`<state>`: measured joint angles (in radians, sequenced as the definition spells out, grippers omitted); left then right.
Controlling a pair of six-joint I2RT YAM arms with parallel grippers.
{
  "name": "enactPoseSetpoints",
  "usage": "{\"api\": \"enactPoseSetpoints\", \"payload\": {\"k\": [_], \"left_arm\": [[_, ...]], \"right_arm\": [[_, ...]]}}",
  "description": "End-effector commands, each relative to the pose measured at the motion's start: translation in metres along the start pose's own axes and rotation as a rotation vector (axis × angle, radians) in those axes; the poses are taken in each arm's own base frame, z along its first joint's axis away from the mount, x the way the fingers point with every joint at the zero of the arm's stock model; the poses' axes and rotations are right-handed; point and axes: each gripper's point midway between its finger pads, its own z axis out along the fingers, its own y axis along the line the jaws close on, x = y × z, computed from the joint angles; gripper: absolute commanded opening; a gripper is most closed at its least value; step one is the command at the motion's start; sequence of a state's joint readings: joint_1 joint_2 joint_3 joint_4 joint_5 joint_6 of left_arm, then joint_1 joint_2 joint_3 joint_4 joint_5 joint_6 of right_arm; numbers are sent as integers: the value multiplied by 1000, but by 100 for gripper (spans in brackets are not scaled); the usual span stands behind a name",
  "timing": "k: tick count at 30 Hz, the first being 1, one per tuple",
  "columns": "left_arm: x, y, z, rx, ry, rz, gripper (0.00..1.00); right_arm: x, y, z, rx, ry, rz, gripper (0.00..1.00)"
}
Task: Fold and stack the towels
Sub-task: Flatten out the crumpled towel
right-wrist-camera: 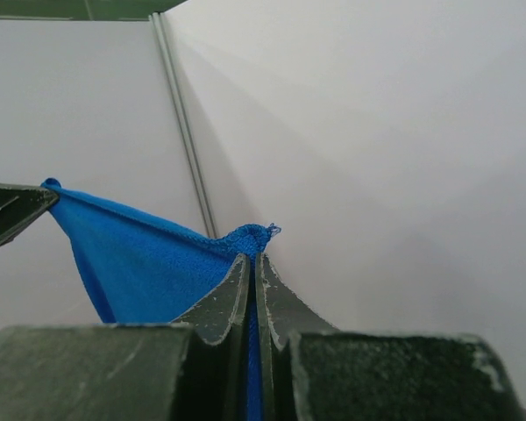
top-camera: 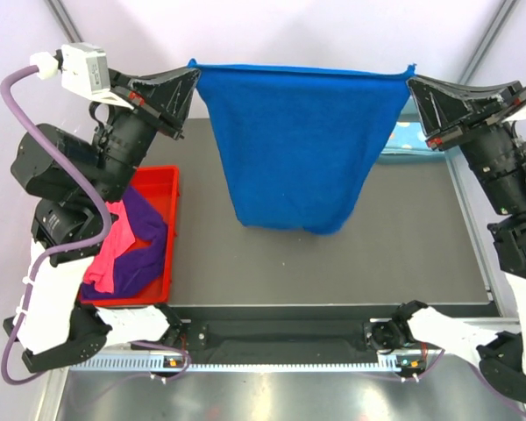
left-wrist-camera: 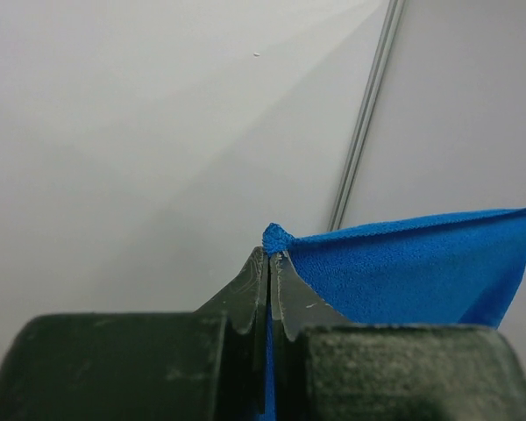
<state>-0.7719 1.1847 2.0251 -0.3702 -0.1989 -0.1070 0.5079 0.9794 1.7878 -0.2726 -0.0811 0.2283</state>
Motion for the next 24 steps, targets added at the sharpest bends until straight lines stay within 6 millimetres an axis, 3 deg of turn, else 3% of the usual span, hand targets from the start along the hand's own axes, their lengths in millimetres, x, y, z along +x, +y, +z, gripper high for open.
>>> {"api": "enactPoseSetpoints", "payload": {"k": [1, 11, 24], "left_arm": [[-39, 19, -9, -94, -120, -2, 0], [-50, 10, -3, -52, -155, -7, 0], [-87, -14, -42, 96, -218, -97, 0]], "right_arm": [[-39, -4, -6, 48, -106, -26, 0], [-47, -3, 4, 39, -114, -46, 0], [-78, 29, -35, -78, -173, 22, 0]]}}
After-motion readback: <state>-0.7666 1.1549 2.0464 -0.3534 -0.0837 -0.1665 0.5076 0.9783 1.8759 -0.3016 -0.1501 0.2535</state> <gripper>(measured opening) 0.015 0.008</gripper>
